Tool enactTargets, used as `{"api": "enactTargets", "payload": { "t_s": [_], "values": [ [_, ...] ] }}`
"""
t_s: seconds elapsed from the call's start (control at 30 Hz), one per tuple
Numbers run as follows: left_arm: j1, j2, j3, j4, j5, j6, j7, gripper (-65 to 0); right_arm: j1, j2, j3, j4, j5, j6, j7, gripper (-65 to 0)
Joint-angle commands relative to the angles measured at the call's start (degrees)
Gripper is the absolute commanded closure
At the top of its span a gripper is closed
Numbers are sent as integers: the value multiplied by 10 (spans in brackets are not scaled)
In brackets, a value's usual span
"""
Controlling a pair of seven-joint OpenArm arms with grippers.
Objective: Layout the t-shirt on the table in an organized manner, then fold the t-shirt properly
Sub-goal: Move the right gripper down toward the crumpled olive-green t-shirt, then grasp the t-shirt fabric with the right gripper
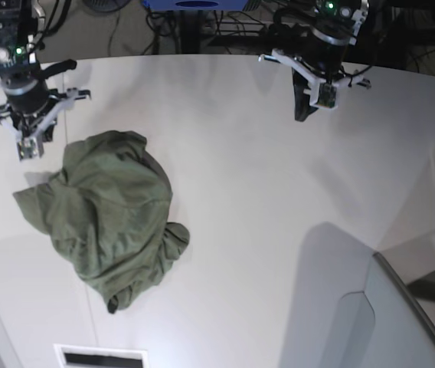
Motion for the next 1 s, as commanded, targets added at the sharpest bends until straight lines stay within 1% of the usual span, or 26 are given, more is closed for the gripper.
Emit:
{"api": "enactTargets", "payload": {
  "t_s": [0.0, 0.07, 0.13, 0.23, 0.27, 0.3, 0.33, 0.37, 0.4, 0.43, 0.47, 0.53, 0.57, 0.6, 0.7, 0.77, 0.87, 0.97],
  "values": [
    [-7, -2, -2, 13, -1, 3, 9, 0, 36, 3, 0, 10, -1, 17, -12, -23],
    [-32, -2, -6, 13, -2, 3, 48, 0, 104, 3, -1, 8, -1, 65, -92, -77],
    [-47, -2, -7, 11, -2, 3, 68, 0, 157, 6, -29, 1, -1, 92, -143, -153],
    [-54, -2, -8, 11, -2, 3, 71, 0, 215, 13, -101, -11, -1, 95, -173, -296],
    [-56, -2, -8, 11, -2, 3, 70, 0, 233, 12, -135, -22, -1, 95, -176, -353],
    [-63, -2, -8, 11, -2, 3, 70, 0, 250, 11, -164, -39, -1, 94, -173, -396],
    [-70, -2, -8, 8, -2, 3, 71, 0, 269, 9, -196, -63, -1, 93, -172, -437],
    [-74, -3, -9, 8, -2, 3, 71, 0, 290, 4, -225, -89, -1, 93, -172, -456],
    [-74, -6, -15, 10, -2, 3, 71, 0, 311, -9, -247, -121, -1, 89, -172, -458],
    [-74, -6, -25, 13, -2, 3, 71, 0, 327, -22, -258, -150, -1, 75, -167, -458],
    [-74, -4, -37, 15, -2, 3, 71, 0, 342, -34, -262, -180, -1, 54, -152, -458],
    [-75, -3, -62, 14, -2, 3, 71, -8, 364, -54, -272, -236, -1, 8, -100, -458],
    [-75, -3, -73, 14, -2, 3, 71, -20, 375, -60, -279, -266, -1, -20, -75, -458],
    [-75, -3, -85, 14, -2, 3, 71, -16, 384, -65, -288, -298, -1, -44, -53, -458],
    [-75, -4, -116, 9, -2, 3, 71, -7, 409, -75, -319, -388, -1, -99, -9, -458],
    [-74, -4, -137, 8, -2, 3, 71, -7, 418, -83, -326, -440, -1, -133, 24, -423],
    [-74, -3, -155, 8, -2, 3, 71, -7, 426, -86, -326, -490, -1, -167, 66, -362],
    [-74, -4, -159, 7, -1, 3, 71, -7, 435, -88, -328, -536, -1, -184, 83, -353]
  ]
}}
